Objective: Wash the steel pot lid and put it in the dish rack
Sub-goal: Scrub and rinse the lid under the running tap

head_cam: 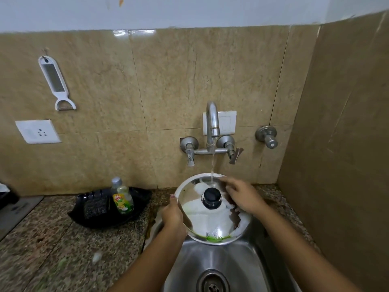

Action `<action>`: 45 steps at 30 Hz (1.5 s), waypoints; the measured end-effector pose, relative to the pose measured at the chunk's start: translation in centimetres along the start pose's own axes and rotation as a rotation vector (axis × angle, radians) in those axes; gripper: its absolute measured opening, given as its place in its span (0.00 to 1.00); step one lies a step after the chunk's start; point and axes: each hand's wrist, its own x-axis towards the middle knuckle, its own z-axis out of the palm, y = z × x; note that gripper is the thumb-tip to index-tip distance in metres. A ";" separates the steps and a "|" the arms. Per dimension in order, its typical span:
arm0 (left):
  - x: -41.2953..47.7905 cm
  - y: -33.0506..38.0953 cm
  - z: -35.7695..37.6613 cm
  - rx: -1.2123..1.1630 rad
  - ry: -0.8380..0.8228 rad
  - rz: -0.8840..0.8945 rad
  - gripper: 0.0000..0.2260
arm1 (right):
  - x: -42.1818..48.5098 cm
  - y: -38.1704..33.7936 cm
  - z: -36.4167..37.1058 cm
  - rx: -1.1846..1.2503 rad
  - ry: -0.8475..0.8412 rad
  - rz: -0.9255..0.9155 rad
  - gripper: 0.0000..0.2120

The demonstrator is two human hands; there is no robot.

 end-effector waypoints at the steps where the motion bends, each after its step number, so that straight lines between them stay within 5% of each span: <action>1: 0.0 -0.1 0.2 -0.002 -0.013 -0.002 0.20 | -0.2 -0.1 0.1 -0.017 -0.074 -0.050 0.20; 4: -0.6 0.0 0.6 0.010 -0.035 0.002 0.20 | -0.1 0.4 0.1 -0.109 -0.195 -0.235 0.25; 9: 0.1 0.0 0.7 -0.007 -0.010 -0.006 0.22 | -2.8 1.3 0.1 -0.355 -0.022 -0.131 0.23; 13: 0.5 -0.2 0.6 -0.018 0.040 -0.045 0.24 | -6.4 -0.1 3.0 -0.483 -0.116 -0.300 0.25; 17: 0.1 -0.8 1.1 -0.028 0.051 -0.065 0.26 | -6.2 -0.8 3.9 -0.542 0.029 -0.377 0.26; 22: 0.2 -0.5 1.3 -0.053 -0.047 -0.034 0.22 | -6.3 0.0 3.1 -0.595 -0.260 -0.591 0.22; 27: 2.0 -1.2 1.6 -0.063 -0.125 -0.017 0.23 | -5.9 -0.2 3.1 -0.779 -0.147 -0.662 0.23; 33: 0.7 -2.8 2.4 0.000 -0.250 0.105 0.17 | -1.0 -3.1 4.2 -0.942 -0.092 -0.303 0.25; 36: 0.6 -2.9 2.3 0.038 -0.303 0.114 0.15 | 0.8 -1.9 3.0 -0.740 -0.095 -0.065 0.24; 41: 1.9 -2.7 2.1 0.011 -0.309 0.092 0.19 | -1.7 -3.0 5.6 -0.733 -0.222 -0.430 0.25; 45: 2.1 -2.6 2.2 -0.008 -0.322 0.105 0.18 | -0.4 -2.6 5.0 -0.876 -0.041 -0.211 0.24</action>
